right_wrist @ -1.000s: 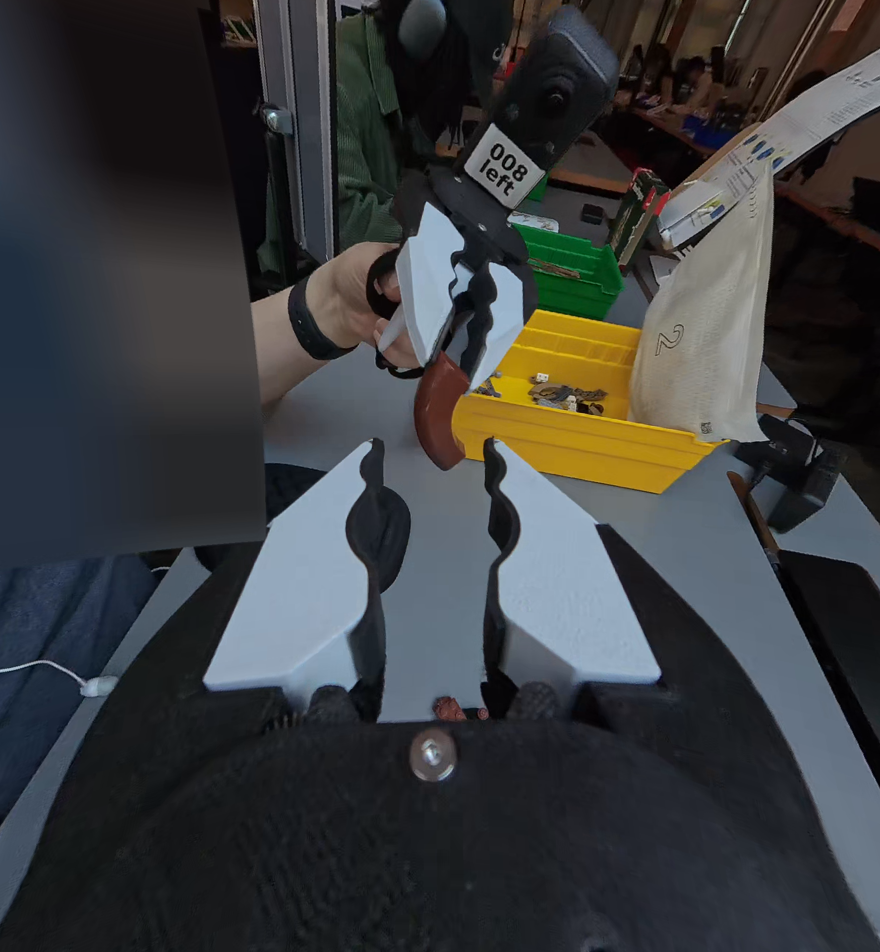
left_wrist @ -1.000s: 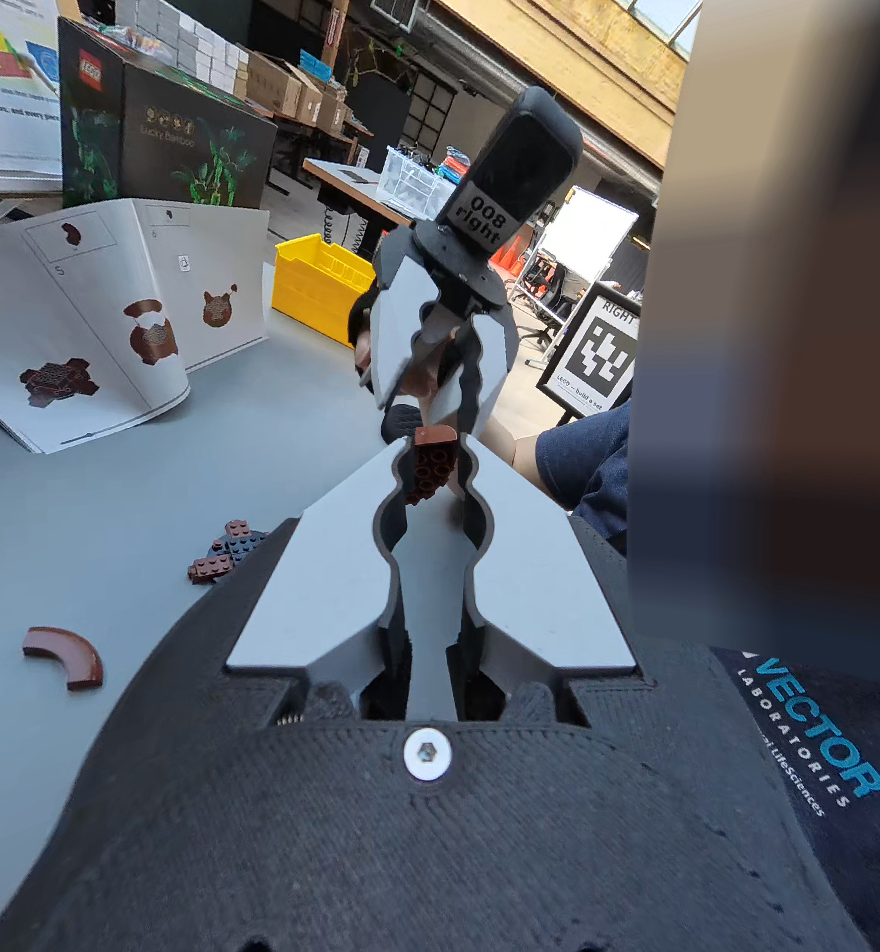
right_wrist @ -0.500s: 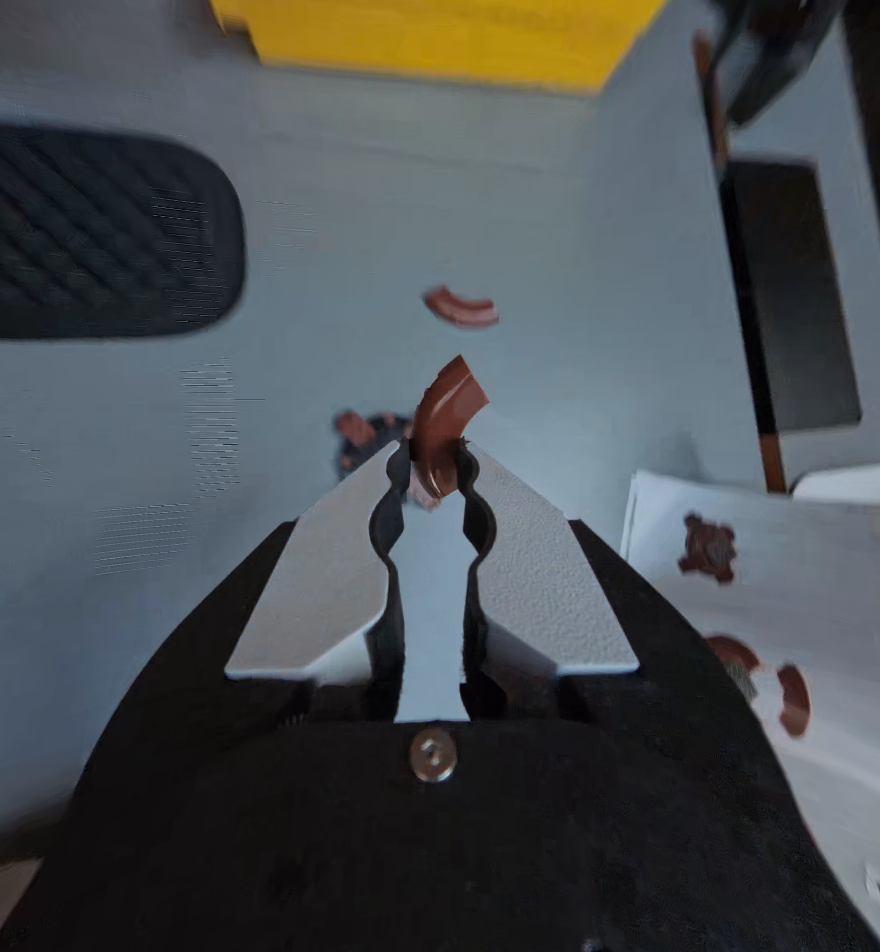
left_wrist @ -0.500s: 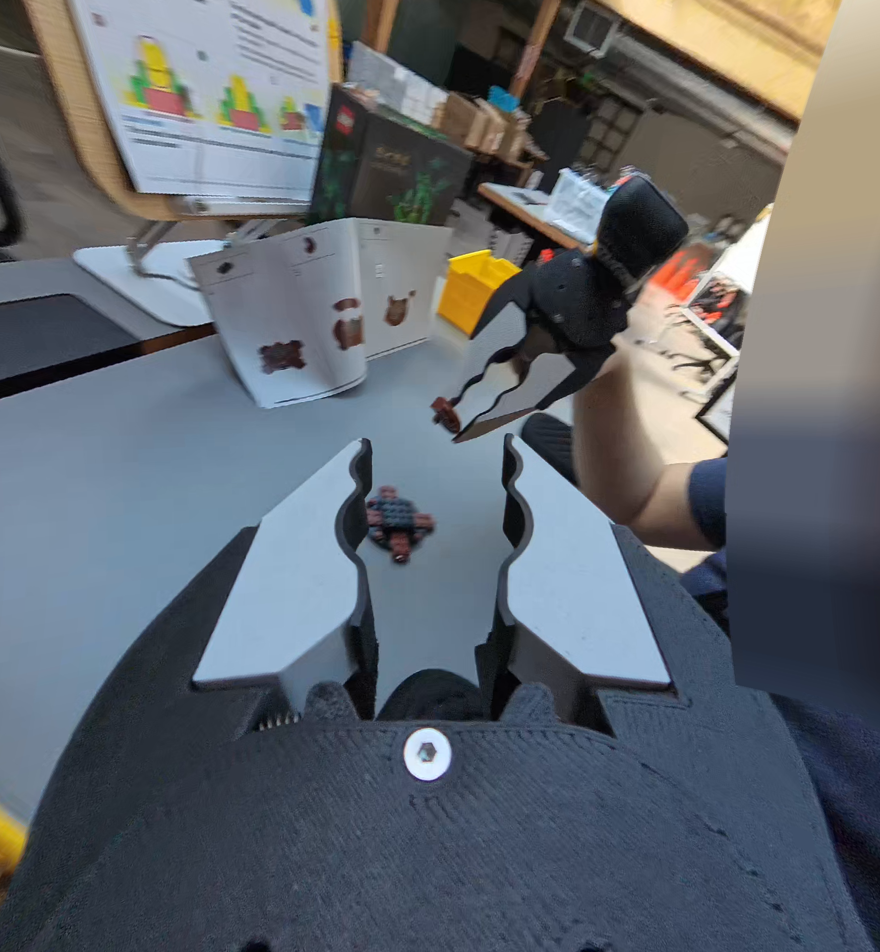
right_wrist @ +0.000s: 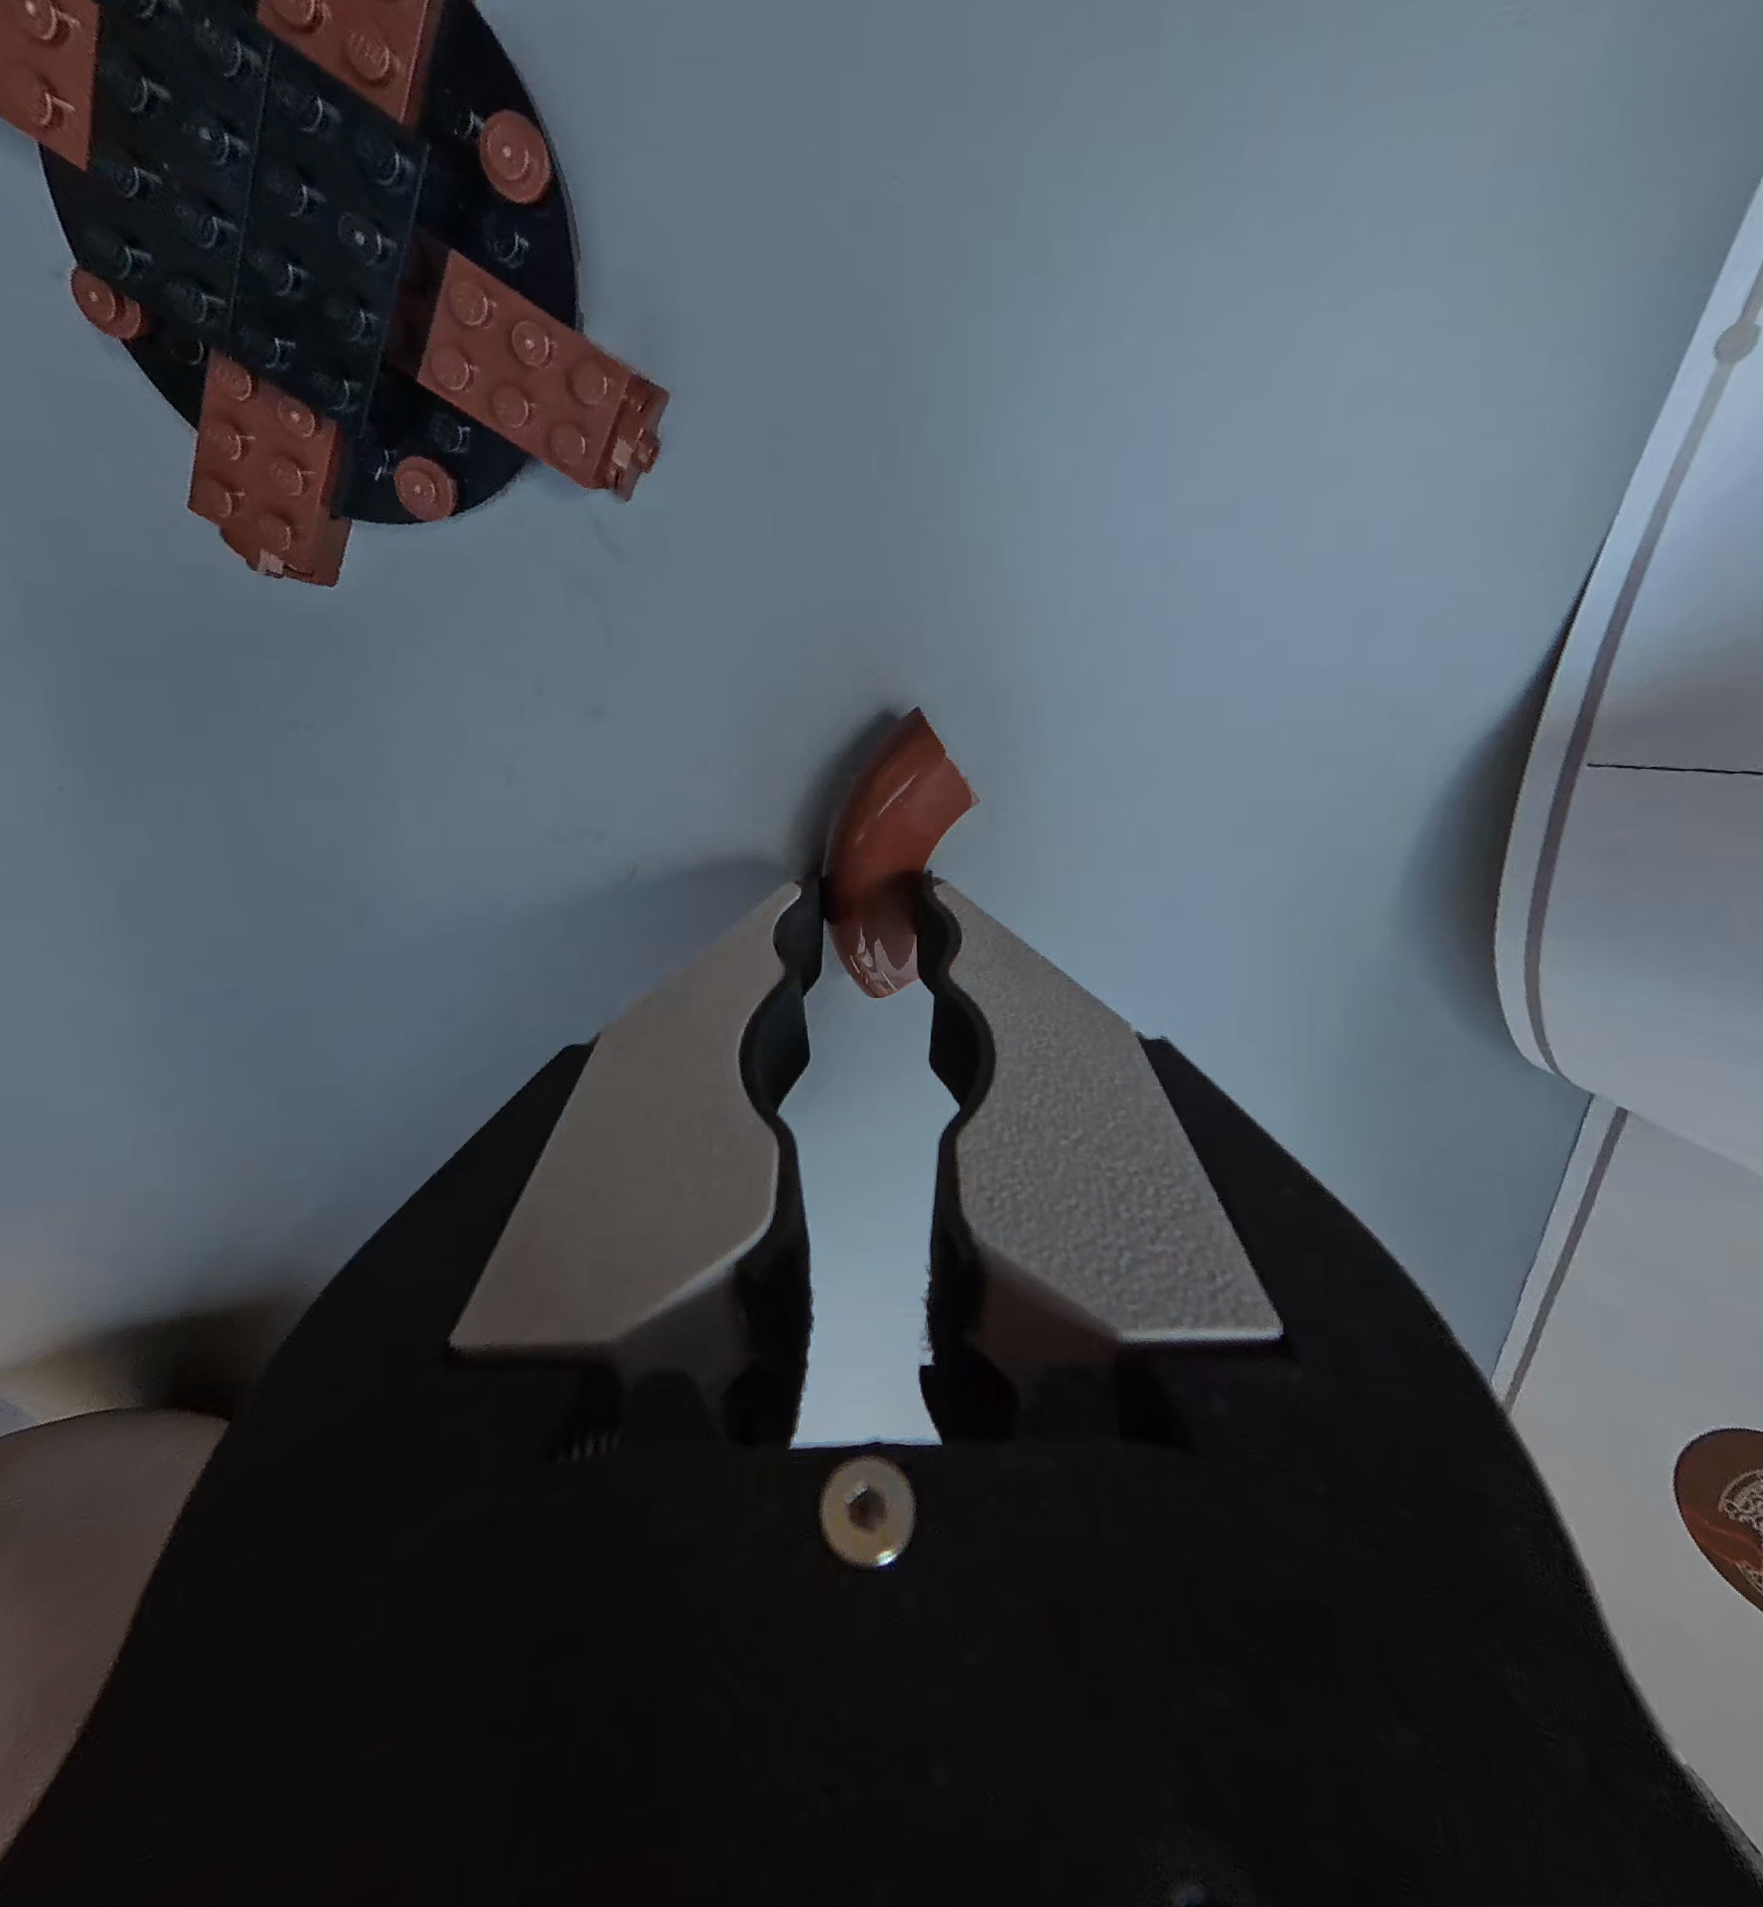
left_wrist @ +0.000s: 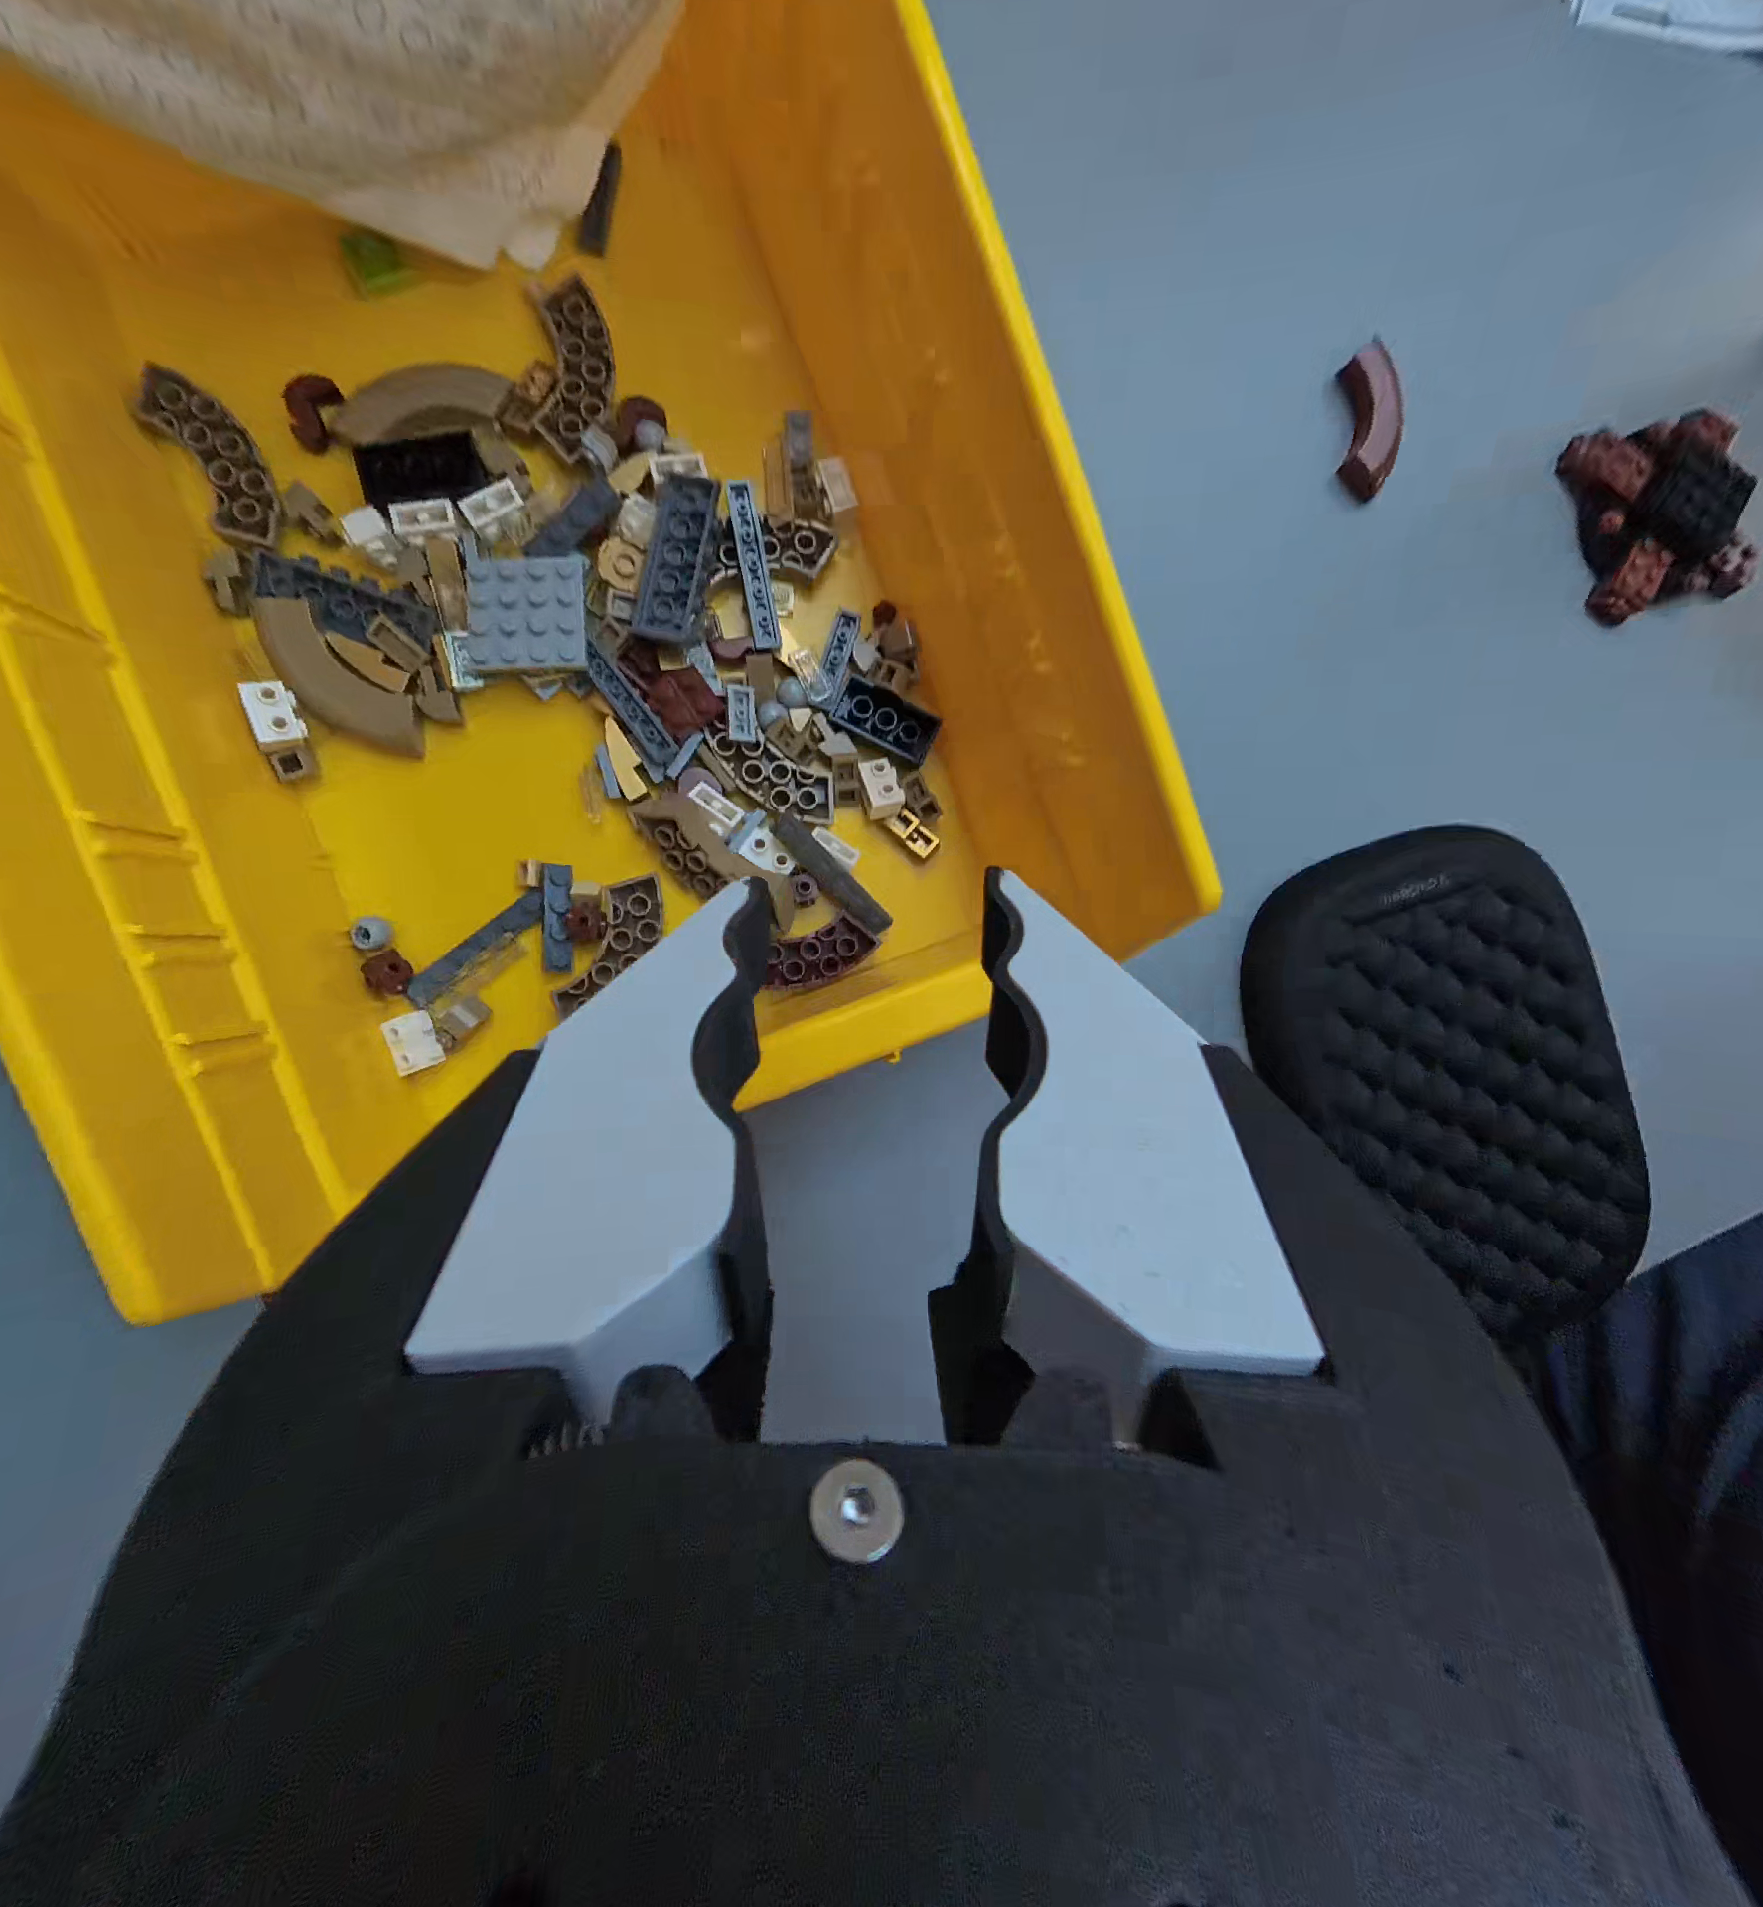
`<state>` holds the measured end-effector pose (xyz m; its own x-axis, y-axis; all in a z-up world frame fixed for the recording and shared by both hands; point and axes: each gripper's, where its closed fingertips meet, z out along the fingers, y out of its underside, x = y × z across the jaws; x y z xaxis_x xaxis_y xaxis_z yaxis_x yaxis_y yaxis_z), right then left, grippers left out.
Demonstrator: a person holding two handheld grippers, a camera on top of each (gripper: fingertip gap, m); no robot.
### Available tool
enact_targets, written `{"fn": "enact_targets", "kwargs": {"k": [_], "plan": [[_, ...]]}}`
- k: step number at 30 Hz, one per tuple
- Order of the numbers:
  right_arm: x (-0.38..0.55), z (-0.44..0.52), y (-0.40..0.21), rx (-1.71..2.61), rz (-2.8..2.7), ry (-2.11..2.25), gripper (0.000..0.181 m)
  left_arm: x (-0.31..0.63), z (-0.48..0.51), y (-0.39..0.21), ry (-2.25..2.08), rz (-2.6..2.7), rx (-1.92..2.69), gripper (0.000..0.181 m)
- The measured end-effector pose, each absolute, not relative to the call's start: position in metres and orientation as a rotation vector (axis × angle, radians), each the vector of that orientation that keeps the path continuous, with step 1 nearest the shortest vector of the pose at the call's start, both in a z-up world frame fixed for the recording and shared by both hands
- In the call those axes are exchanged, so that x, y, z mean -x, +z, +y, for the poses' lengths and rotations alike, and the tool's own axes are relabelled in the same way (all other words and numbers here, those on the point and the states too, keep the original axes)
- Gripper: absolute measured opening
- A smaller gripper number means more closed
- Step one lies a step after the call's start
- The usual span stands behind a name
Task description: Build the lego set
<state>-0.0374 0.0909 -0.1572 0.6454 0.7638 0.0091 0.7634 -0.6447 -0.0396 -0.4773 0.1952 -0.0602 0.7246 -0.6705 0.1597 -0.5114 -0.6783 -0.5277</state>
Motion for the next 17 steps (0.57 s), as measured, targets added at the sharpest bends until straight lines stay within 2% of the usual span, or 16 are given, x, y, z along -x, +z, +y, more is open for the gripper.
{"fn": "enact_targets", "kwargs": {"k": [5, 8, 10, 15, 17], "plan": [[0.038, 0.090, -0.158, 2.824, -1.306, -0.025, 0.019, 0.499, 0.203, -0.100, -0.276, 1.188, 2.658, 0.033], [0.035, 0.092, -0.158, 2.815, -1.292, -0.056, 0.024, 0.503, 0.205, -0.115, -0.313, 1.343, 2.730, 0.028], [0.032, 0.097, -0.154, 2.805, -1.260, -0.100, 0.030, 0.505, 0.207, -0.123, -0.335, 1.544, 2.668, 0.027], [0.030, 0.111, -0.128, 2.686, -1.172, -0.116, 0.030, 0.515, 0.210, -0.142, -0.200, 1.851, 2.521, 0.028], [0.028, 0.114, -0.117, 2.640, -1.153, -0.136, 0.030, 0.511, 0.210, -0.142, -0.208, 1.924, 2.431, 0.023]]}}
